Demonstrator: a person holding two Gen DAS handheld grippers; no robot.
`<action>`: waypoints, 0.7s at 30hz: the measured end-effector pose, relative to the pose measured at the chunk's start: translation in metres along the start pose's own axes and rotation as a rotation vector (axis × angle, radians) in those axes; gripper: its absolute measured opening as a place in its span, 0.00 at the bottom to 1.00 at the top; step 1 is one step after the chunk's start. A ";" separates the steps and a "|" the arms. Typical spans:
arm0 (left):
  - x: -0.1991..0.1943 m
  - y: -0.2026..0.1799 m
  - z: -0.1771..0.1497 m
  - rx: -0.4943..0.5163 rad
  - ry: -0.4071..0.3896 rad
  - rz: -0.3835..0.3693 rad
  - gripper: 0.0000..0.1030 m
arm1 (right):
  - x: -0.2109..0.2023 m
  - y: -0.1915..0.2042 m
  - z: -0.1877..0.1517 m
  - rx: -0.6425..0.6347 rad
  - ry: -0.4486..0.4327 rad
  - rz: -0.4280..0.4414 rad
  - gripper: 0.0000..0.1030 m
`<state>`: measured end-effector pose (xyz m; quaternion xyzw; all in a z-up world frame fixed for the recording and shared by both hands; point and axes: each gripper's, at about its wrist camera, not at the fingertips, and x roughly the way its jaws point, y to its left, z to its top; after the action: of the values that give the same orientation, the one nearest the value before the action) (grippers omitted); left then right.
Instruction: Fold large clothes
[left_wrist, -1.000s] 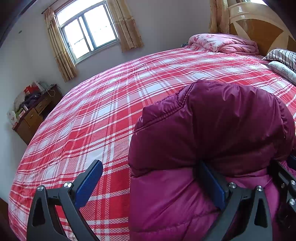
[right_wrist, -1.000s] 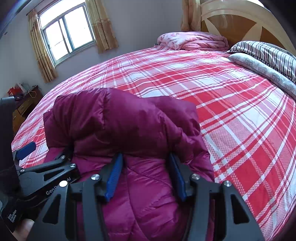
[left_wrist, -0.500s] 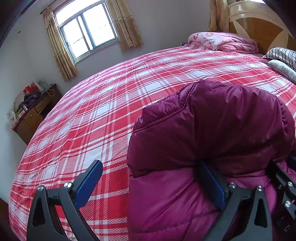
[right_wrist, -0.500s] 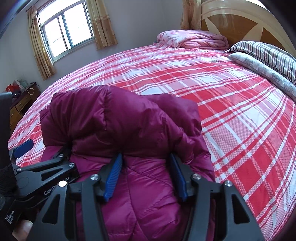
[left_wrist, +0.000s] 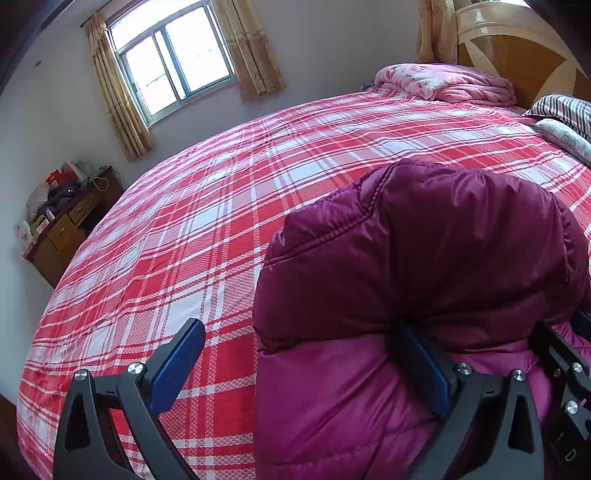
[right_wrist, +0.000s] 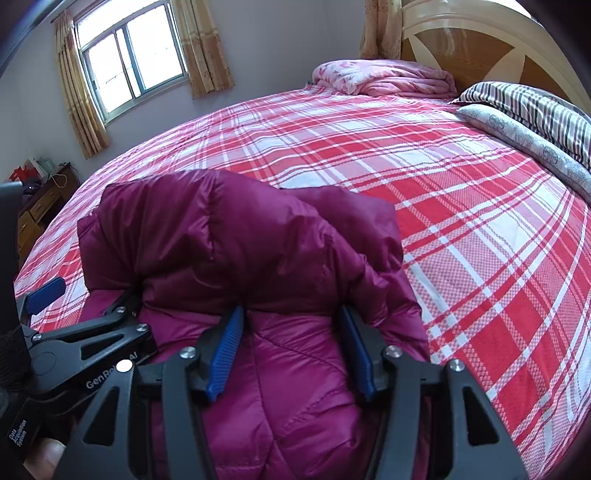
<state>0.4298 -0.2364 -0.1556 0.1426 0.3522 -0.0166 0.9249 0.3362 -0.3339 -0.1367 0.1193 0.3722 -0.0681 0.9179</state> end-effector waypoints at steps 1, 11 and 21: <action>0.000 0.000 0.000 0.000 0.000 0.000 0.99 | 0.000 -0.001 0.000 0.000 0.000 0.000 0.55; 0.000 0.000 0.000 -0.001 0.000 -0.001 0.99 | 0.000 0.000 0.000 0.000 0.000 0.000 0.55; 0.001 0.001 -0.001 -0.001 -0.001 -0.004 0.99 | 0.001 0.000 0.000 -0.003 0.002 -0.002 0.55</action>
<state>0.4298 -0.2347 -0.1562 0.1417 0.3519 -0.0182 0.9251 0.3368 -0.3336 -0.1370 0.1176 0.3735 -0.0685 0.9176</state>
